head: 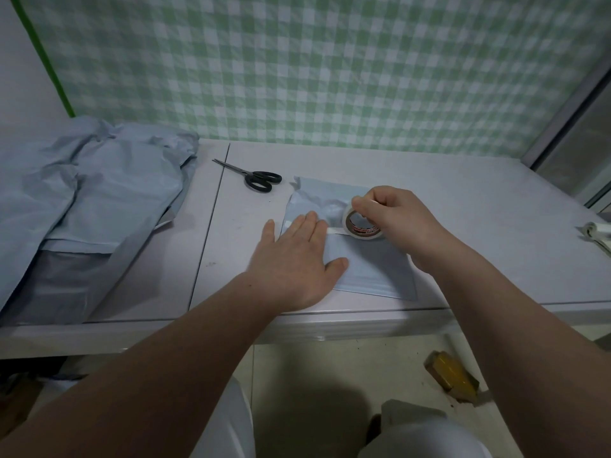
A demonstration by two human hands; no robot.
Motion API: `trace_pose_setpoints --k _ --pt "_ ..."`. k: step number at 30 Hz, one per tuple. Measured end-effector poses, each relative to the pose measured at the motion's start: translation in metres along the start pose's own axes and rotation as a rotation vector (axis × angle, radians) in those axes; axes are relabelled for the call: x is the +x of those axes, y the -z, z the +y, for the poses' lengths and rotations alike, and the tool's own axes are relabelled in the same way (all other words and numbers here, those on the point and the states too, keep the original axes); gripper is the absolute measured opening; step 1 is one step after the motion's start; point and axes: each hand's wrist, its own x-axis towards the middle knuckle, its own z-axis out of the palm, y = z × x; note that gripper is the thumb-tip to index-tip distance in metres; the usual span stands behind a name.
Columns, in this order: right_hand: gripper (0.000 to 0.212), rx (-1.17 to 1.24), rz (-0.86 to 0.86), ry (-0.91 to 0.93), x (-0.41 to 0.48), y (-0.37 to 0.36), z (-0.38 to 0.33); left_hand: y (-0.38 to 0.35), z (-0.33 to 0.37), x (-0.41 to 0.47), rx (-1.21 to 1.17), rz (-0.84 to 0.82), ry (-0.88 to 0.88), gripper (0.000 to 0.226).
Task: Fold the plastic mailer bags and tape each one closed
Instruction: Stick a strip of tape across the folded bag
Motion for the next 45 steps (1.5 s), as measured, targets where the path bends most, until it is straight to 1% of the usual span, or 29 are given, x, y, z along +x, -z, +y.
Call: trace_pose_setpoints --k 23,26,29,34,39,45 --pt "0.019 -0.397 -0.033 0.160 0.001 0.002 0.002 0.002 0.000 -0.002 0.018 -0.013 -0.001 0.072" --pt "0.020 -0.383 -0.040 0.160 0.001 0.002 0.004 0.000 0.000 -0.001 0.018 -0.001 -0.006 0.070" --pt "0.023 -0.332 -0.049 0.141 -0.001 0.002 0.005 0.001 0.000 -0.001 0.038 -0.006 -0.018 0.063" --pt "0.021 -0.243 -0.034 0.118 -0.004 -0.003 0.010 0.005 0.002 -0.001 0.049 -0.020 -0.026 0.056" --pt "0.019 -0.165 -0.020 0.089 -0.004 -0.006 0.013 0.013 0.010 0.001 0.075 -0.044 -0.012 0.058" --pt "0.018 -0.100 -0.006 0.085 -0.006 -0.006 0.017 0.009 0.035 0.009 0.050 0.002 -0.028 0.068"
